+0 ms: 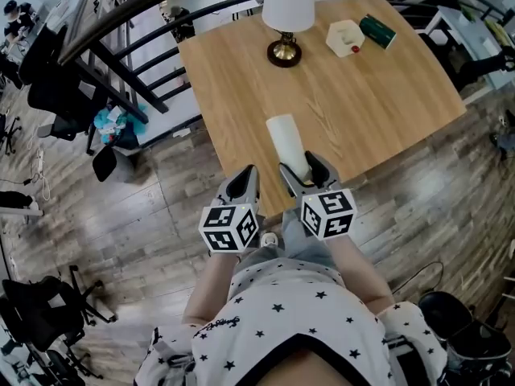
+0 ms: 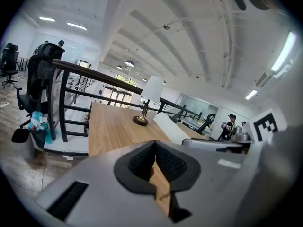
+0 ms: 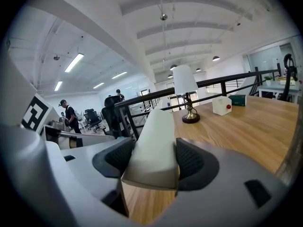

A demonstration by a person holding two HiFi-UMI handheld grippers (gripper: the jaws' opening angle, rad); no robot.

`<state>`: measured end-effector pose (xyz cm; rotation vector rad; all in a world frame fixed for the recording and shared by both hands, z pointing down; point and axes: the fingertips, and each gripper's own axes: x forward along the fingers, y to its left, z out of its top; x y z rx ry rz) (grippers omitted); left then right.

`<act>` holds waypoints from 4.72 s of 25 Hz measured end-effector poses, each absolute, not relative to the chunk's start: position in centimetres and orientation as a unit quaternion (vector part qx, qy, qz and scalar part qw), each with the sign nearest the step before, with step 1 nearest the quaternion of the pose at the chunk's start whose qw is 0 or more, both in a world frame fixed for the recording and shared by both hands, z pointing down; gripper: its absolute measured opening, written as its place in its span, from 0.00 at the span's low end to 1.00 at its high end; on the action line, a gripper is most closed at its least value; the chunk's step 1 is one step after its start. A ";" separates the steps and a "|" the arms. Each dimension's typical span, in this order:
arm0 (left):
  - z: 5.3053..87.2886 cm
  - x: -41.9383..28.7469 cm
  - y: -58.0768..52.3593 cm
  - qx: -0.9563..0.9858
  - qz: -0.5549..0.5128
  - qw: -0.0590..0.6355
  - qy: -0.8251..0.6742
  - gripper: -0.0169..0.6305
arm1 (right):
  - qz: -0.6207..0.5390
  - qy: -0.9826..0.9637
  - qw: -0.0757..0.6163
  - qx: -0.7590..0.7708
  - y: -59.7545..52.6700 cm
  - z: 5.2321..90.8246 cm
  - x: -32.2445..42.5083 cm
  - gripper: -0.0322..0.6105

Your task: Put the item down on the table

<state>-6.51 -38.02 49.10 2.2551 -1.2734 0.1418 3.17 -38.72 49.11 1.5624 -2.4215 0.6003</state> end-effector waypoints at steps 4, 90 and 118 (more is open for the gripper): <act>49.9 -6.3 -39.9 0.830 0.056 0.279 -0.479 0.05 | 0.215 -0.814 0.121 0.526 -40.8 51.7 4.0 0.50; 46.9 -4.8 -12.5 0.800 0.008 0.256 -0.543 0.05 | 0.142 -0.841 0.108 0.511 -14.6 45.0 7.3 0.04; 47.6 -0.2 1.0 0.809 0.013 0.242 -0.535 0.05 | 0.133 -0.853 0.086 0.497 -0.7 44.5 10.6 0.04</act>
